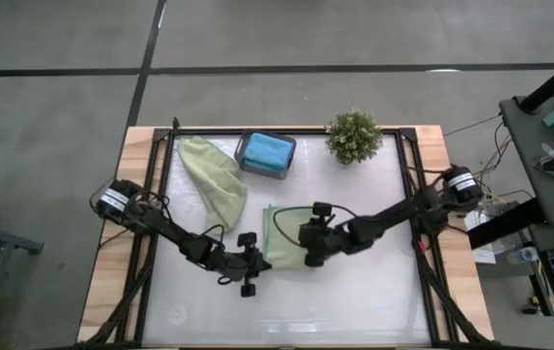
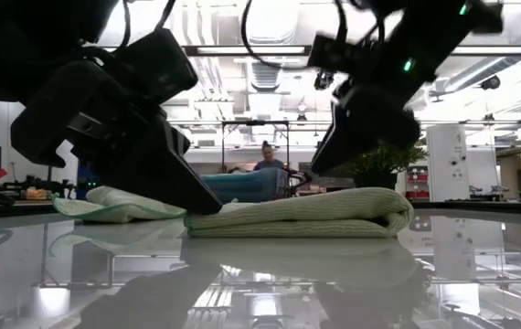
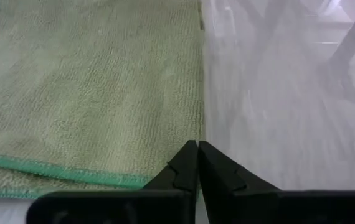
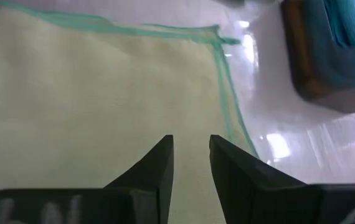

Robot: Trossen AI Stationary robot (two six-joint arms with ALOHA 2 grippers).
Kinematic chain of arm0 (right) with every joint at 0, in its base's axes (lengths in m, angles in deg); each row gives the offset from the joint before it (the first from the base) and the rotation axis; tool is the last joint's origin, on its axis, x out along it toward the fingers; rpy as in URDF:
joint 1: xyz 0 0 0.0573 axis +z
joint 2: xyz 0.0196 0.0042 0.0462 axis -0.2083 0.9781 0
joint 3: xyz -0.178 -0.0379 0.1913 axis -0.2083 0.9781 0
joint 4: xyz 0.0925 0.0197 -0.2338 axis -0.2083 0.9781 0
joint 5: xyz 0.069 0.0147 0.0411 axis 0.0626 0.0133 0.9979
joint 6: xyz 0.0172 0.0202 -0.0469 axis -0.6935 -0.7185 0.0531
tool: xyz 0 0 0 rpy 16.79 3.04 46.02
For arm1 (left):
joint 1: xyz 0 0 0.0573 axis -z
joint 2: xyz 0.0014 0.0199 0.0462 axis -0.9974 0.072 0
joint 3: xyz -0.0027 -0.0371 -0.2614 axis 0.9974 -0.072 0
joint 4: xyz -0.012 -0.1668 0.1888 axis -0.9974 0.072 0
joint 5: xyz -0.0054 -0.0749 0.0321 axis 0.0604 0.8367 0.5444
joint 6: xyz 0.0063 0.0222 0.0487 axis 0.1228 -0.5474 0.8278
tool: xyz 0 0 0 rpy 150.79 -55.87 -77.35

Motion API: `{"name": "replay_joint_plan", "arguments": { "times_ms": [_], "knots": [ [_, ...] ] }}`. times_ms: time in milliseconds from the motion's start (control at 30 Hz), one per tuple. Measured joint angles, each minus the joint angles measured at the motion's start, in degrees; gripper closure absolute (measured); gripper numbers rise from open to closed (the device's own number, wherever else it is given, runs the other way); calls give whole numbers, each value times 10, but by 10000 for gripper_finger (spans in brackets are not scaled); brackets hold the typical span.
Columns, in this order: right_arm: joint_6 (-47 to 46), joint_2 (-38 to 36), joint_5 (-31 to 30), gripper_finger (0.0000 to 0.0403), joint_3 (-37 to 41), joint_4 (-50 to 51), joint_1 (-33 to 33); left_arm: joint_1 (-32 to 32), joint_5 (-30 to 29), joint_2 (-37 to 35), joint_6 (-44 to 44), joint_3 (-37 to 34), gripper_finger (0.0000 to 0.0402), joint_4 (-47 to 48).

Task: Fold microfiber towels
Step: Fold the bottom green microfiber towel

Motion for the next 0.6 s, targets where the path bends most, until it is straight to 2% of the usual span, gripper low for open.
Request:
{"name": "replay_joint_plan", "arguments": {
  "times_ms": [133, 300, 367, 467, 600],
  "knots": [
    [3, 0, 21, 307, 34, -95, -37, 0, 0, -4, 0, 0, 401, 6],
    [17, 1, 161, 296, 45, -240, -99, 0, 0, -9, 1, 0, 402, 21],
    [27, 7, 191, 282, 45, -289, -121, 0, 0, -13, 5, 0, 402, 21],
    [50, 21, 199, 259, 44, -330, -144, 0, 0, -31, 17, 0, 402, 39],
    [58, 28, 200, 236, 41, -310, -162, -1, -1, -76, 16, 0, 402, 114]
  ]
}}
